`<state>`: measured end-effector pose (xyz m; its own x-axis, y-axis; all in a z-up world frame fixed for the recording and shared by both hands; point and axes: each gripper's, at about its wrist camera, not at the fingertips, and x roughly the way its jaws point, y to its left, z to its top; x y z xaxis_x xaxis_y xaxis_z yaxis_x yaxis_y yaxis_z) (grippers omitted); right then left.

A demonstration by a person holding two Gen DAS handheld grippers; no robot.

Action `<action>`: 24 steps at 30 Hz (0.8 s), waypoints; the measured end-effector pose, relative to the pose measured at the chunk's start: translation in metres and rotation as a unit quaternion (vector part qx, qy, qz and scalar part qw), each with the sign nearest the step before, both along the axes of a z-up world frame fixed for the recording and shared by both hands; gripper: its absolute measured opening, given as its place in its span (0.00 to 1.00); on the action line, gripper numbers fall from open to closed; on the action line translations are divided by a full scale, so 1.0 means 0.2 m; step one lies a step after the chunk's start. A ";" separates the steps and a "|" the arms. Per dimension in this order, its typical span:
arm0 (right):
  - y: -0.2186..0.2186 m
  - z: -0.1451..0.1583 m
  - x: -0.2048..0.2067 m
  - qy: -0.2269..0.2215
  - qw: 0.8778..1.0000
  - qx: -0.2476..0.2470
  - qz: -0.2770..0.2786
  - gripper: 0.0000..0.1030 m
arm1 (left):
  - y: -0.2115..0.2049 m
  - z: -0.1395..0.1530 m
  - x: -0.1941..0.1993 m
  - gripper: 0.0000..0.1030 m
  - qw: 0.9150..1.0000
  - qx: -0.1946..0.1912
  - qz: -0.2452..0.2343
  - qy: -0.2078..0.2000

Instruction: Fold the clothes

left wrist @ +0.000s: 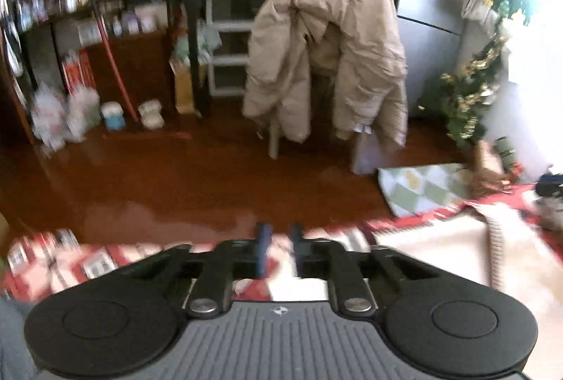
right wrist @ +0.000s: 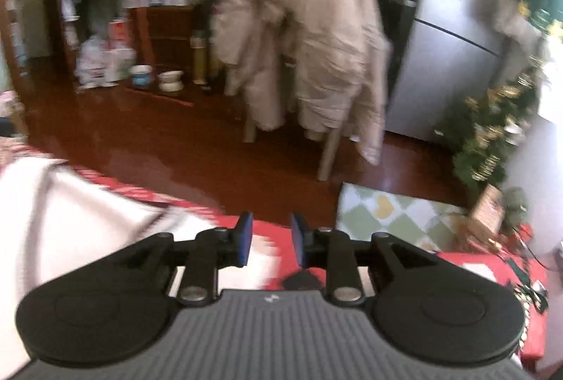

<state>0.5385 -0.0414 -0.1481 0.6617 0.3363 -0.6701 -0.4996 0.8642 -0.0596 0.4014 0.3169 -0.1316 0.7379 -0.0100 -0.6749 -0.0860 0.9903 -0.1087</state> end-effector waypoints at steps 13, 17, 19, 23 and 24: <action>0.28 -0.23 -0.17 0.090 0.995 -0.002 0.036 0.15 | -0.29 -0.23 0.05 0.03 0.996 -0.003 -0.060 0.061; 0.33 -0.28 -0.01 0.083 0.996 0.015 0.015 0.15 | -0.26 -0.24 0.22 0.04 0.998 -0.011 -0.039 0.056; 0.35 -0.29 0.10 0.075 0.997 0.019 0.008 0.14 | -0.25 -0.24 0.29 0.05 0.998 -0.018 -0.029 0.053; 0.39 -0.28 0.16 0.065 0.997 0.030 0.001 0.15 | -0.26 -0.21 0.31 0.05 0.998 -0.044 -0.026 0.042; 0.39 -0.26 0.15 0.064 0.997 0.040 0.006 0.17 | -0.27 -0.19 0.30 0.05 0.997 -0.053 -0.030 0.039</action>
<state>0.5687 0.0362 -0.2004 0.5675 0.4005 -0.7194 -0.5094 0.8572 0.0753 0.4617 0.2635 -0.1706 0.6787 -0.1275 -0.7233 -0.0393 0.9771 -0.2091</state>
